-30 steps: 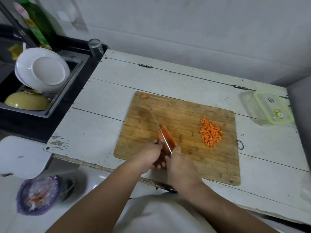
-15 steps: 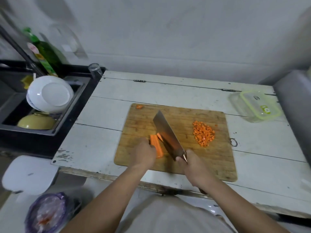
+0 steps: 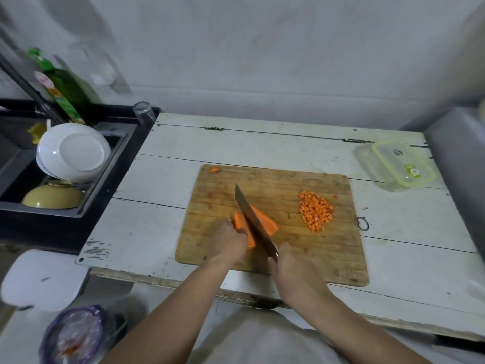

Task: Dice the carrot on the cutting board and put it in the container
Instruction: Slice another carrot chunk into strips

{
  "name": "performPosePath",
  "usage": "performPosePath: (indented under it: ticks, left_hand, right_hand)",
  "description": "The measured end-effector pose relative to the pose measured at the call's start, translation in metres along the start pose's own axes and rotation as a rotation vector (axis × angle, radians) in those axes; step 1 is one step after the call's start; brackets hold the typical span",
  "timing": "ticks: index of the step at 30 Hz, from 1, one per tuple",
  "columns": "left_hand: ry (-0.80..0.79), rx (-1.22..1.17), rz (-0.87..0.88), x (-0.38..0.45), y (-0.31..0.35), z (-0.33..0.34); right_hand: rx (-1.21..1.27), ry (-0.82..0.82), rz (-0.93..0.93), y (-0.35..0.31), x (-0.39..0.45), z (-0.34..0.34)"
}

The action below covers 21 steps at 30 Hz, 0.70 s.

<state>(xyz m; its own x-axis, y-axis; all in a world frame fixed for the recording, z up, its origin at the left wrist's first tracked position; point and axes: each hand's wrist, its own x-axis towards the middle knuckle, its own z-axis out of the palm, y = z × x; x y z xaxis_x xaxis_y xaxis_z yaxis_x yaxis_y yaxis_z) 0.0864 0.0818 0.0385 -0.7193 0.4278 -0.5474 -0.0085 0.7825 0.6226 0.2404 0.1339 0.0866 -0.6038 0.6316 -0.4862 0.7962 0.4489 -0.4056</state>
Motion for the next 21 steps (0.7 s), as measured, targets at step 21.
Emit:
performPosePath:
  ticks: [21]
  left_hand:
    - [0.29,0.942,0.333,0.054,-0.008,-0.071]
  right_hand:
    - [0.711,-0.075,-0.004,0.063,0.058,-0.08]
